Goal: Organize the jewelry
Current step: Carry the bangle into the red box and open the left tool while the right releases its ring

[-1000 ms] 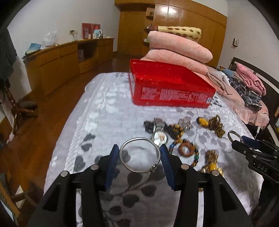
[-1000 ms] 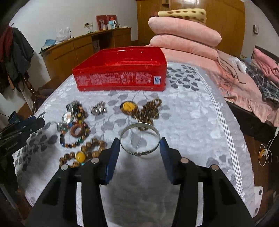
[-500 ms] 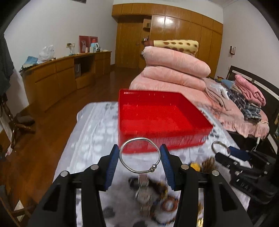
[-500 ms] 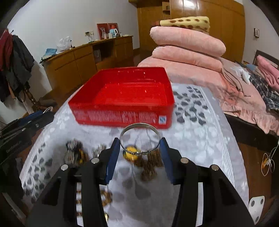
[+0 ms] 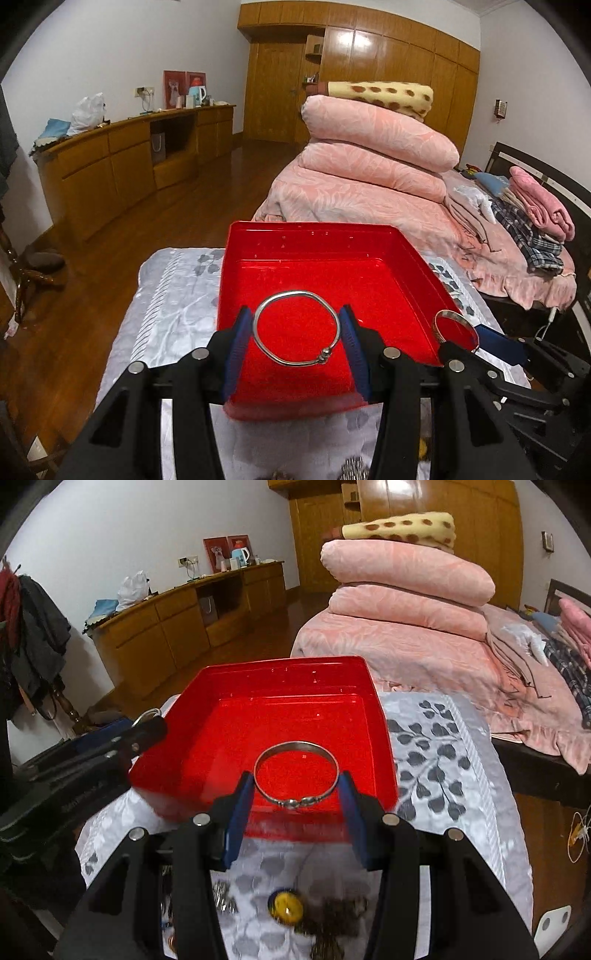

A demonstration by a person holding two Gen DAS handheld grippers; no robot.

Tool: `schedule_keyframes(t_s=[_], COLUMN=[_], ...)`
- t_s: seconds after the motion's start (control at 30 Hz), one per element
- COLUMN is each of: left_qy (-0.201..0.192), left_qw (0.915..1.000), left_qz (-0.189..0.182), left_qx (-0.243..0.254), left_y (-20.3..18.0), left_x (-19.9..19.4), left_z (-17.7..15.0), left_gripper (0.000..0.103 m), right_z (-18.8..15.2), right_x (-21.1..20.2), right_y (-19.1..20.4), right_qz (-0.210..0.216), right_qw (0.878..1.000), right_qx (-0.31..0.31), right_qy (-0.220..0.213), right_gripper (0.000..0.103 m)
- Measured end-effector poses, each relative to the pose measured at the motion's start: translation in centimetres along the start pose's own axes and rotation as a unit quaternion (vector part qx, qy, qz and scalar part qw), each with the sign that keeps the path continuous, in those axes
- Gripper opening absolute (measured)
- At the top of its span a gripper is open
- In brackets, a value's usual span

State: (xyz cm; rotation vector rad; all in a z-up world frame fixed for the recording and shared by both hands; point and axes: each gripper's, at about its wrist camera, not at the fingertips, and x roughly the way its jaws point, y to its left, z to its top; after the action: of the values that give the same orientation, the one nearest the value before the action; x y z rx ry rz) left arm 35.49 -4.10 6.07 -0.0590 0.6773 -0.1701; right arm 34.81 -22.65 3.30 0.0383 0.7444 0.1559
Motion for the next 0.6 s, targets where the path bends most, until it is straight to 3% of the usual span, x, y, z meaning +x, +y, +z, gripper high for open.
schedule_keyframes(t_s=[0.23, 0.33, 0.37, 0.6], left_qy=[0.020, 0.028, 0.030, 0.008], left_qw=[0.9997, 0.9993, 0.9992, 0.9996], left_qz=[0.004, 0.002, 0.001, -0.004], left_qx=[-0.013, -0.023, -0.028, -0.028], left_y=[0.8, 1.3, 1.5, 1.7], left_x=[2.5, 2.9, 2.9, 0.8], left_z=[0.1, -0.1, -0.1, 0.3], left_gripper=[0.048, 0.049, 0.051, 0.062], right_z=[1.3, 1.3, 1.3, 1.2], right_x=[2.2, 2.6, 2.6, 0.6], right_y=[0.0, 0.1, 0.1, -0.6], right_qz=[0.005, -0.001, -0.004, 0.005], right_qw=[1.000, 1.000, 1.000, 1.000], right_qx=[0.005, 0.006, 0.006, 0.018], right_qy=[0.006, 0.005, 0.003, -0.024], right_gripper=[0.045, 0.051, 0.060, 0.060])
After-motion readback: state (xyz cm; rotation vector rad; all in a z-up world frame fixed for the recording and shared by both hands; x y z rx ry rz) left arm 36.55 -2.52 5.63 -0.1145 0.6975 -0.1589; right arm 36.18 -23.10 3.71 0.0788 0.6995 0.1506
